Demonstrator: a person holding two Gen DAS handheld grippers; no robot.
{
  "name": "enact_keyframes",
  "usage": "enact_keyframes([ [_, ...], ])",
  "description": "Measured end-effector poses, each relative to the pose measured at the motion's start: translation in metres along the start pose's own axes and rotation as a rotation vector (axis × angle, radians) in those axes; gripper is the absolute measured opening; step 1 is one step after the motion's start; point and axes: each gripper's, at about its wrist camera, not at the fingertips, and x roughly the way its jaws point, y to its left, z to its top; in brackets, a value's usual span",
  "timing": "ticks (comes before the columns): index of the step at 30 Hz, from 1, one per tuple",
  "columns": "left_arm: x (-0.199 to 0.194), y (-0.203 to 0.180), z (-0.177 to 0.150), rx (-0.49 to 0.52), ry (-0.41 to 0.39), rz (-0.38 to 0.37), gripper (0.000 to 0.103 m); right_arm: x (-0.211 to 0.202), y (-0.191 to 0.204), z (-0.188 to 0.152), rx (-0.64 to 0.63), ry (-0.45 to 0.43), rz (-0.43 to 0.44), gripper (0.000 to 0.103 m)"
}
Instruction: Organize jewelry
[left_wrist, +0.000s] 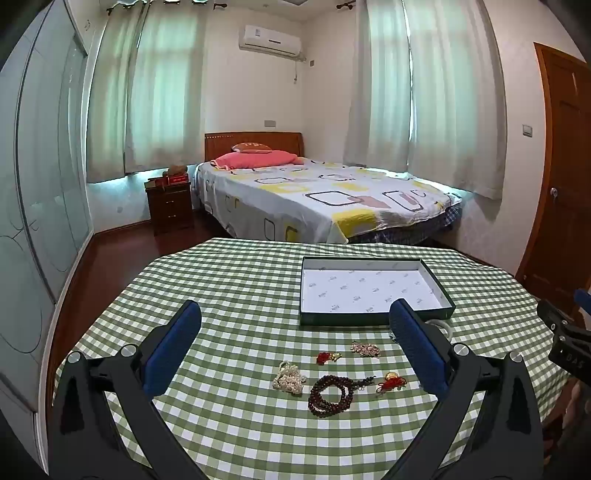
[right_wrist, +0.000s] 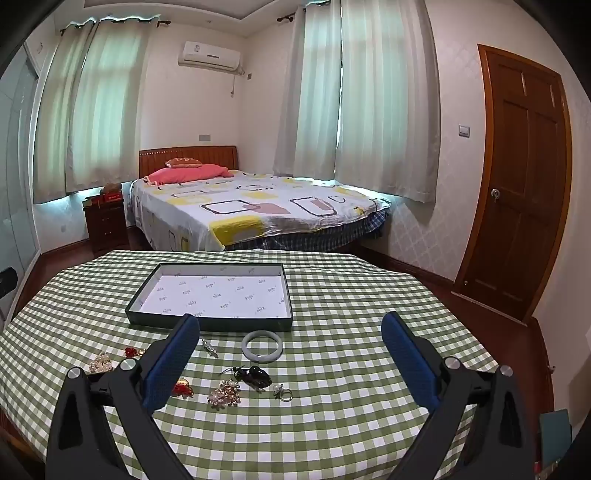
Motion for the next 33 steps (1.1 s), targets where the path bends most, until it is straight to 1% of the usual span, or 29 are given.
enact_keyframes([
  [5, 0.0001, -0.0001, 0.0002, -0.005, 0.004, -0.003, 0.099, 0.0009, -0.0007, -0.0021, -0.007, 0.008, 0.0, 0.096],
  [9, -0.0002, -0.0024, 0.0, -0.001, 0.002, -0.002, 0.099, -0.0054, 0.0034, 0.0035, -0.01, 0.004, -0.002, 0.096],
  [10, 0.0001, 0.0005, 0.0004, -0.01, 0.005, -0.003, 0.099, 0.0, 0.0031, -0.0003, -0.008, 0.008, -0.002, 0.096],
  [15, -0.0025, 0.0009, 0.003, -0.015, 0.005, 0.0, 0.099, -0.0005, 0.009, 0.0043, -0.009, 0.007, -0.004, 0.096],
  [16, -0.0028, 0.0022, 0.0033, -0.015, 0.005, 0.001, 0.099, -0.005, 0.002, 0.0027, -0.004, 0.002, 0.002, 0.096],
  [33, -0.0064, 0.0025, -0.0004, -0.02, 0.011, 0.001, 0.099, -0.006, 0.0029, 0.0042, -0.003, 0.001, 0.0, 0.096],
])
